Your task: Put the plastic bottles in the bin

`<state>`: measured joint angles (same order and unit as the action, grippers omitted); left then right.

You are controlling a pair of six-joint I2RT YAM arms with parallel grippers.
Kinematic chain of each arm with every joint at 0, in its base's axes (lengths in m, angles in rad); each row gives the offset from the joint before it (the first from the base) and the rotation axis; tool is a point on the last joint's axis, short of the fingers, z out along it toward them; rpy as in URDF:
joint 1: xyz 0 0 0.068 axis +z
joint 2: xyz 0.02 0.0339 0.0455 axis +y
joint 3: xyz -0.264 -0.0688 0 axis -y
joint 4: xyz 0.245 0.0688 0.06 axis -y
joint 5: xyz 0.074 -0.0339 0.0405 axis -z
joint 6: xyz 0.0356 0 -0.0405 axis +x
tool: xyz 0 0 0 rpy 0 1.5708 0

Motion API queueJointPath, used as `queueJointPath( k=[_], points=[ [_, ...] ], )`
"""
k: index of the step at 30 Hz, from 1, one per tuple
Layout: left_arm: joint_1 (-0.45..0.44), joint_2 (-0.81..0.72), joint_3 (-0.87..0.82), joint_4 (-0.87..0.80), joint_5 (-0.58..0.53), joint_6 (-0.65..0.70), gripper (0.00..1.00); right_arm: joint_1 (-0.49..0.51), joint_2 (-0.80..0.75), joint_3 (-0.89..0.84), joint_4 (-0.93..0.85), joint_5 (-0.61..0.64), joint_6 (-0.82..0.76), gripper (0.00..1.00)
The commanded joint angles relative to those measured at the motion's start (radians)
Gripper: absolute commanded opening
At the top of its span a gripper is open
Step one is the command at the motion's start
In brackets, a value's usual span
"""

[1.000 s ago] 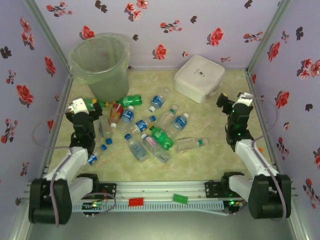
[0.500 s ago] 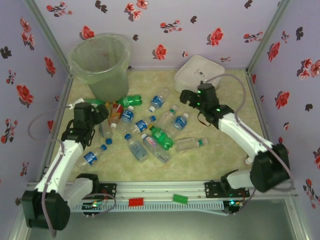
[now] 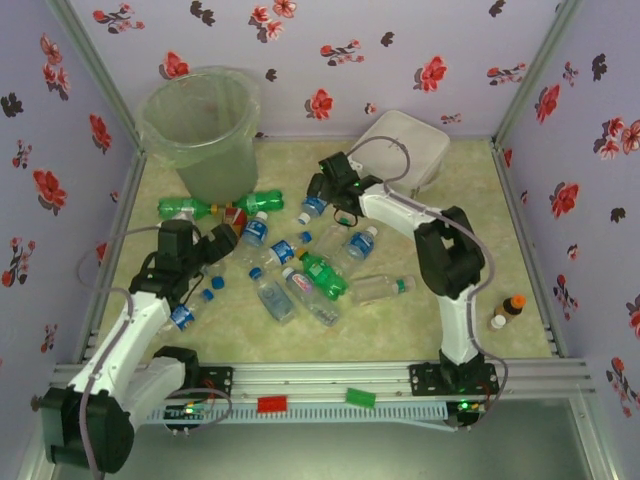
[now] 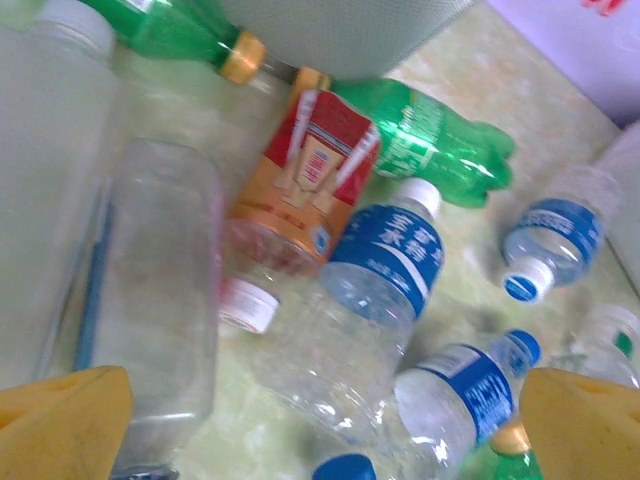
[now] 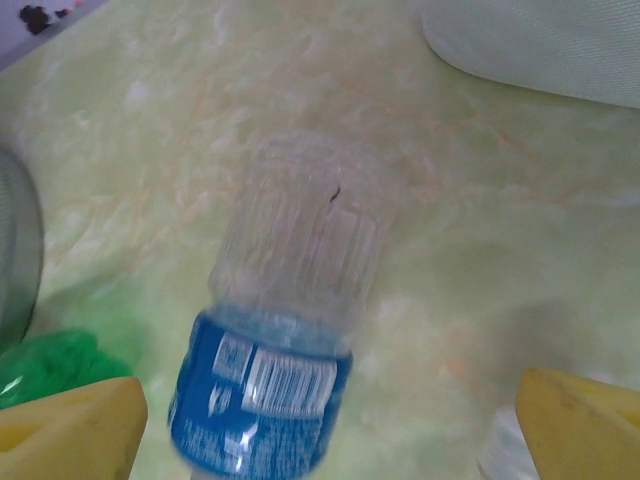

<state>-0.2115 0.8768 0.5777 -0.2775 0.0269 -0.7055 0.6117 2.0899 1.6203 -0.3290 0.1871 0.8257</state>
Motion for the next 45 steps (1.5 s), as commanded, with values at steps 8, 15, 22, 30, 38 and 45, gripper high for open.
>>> queueJointPath(
  k=[8, 15, 22, 30, 38, 45],
  points=[
    [-0.004, -0.084, -0.05, 0.031, 0.12, 0.129, 1.0, 0.002, 0.22, 0.242, -0.084, 0.066, 0.108, 0.88],
    [-0.004, -0.134, -0.037, 0.016, 0.139, 0.125, 1.0, -0.005, 0.285, 0.261, 0.007, 0.069, 0.185, 0.75],
    [-0.005, -0.139, -0.072, 0.158, 0.236, 0.067, 1.0, -0.021, 0.252, 0.25, 0.111, -0.01, 0.171, 0.48],
    [-0.004, 0.009, -0.071, 0.514, 0.386, -0.014, 1.0, -0.043, 0.056, 0.146, 0.182, -0.148, 0.045, 0.46],
    [-0.056, 0.247, 0.018, 0.821, 0.579, -0.114, 1.0, -0.065, -0.168, 0.018, 0.158, -0.29, -0.055, 0.48],
    [-0.207, 0.342, 0.143, 0.757, 0.614, 0.018, 1.0, -0.067, -0.324, -0.076, 0.131, -0.423, -0.068, 0.49]
  ],
)
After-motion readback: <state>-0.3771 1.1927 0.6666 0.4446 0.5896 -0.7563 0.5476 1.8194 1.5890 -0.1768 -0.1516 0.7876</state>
